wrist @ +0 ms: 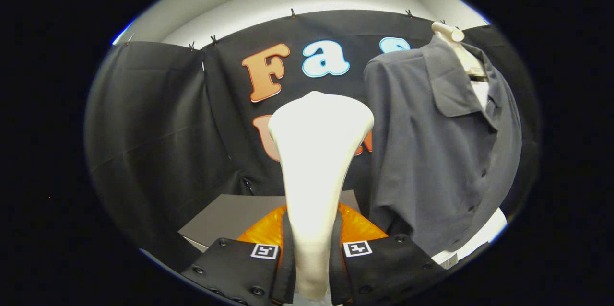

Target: Iron the clothes twice with a garment steamer, once on the left side and once on the right side.

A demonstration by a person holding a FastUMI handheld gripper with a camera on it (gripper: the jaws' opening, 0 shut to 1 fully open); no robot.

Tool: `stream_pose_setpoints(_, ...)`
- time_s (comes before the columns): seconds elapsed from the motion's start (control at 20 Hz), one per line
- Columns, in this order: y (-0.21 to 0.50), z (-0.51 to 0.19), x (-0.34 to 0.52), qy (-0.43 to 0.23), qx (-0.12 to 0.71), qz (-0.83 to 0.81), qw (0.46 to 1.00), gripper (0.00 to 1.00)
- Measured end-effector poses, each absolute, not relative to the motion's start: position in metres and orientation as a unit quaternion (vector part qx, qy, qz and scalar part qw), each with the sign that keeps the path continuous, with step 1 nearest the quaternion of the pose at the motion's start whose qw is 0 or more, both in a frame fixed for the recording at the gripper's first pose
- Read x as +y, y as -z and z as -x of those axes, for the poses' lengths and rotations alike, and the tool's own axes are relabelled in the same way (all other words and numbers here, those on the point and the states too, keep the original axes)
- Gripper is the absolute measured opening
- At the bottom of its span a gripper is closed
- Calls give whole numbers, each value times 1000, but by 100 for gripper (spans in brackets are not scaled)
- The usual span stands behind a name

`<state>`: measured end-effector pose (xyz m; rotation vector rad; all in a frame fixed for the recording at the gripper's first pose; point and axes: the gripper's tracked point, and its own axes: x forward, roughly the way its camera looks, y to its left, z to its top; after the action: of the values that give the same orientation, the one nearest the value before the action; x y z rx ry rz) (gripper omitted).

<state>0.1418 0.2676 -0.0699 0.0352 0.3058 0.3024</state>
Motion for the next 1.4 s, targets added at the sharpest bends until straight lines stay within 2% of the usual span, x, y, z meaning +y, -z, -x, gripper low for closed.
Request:
stream_pose_setpoints(0.4,24,-131,171,-114,121,-17,986,35)
stream_pose_setpoints(0.8,10,-145,92,-99,112,-23,988,35)
stream_pose_setpoints(1.4,28,-172,43,-98,120,-15,988,35)
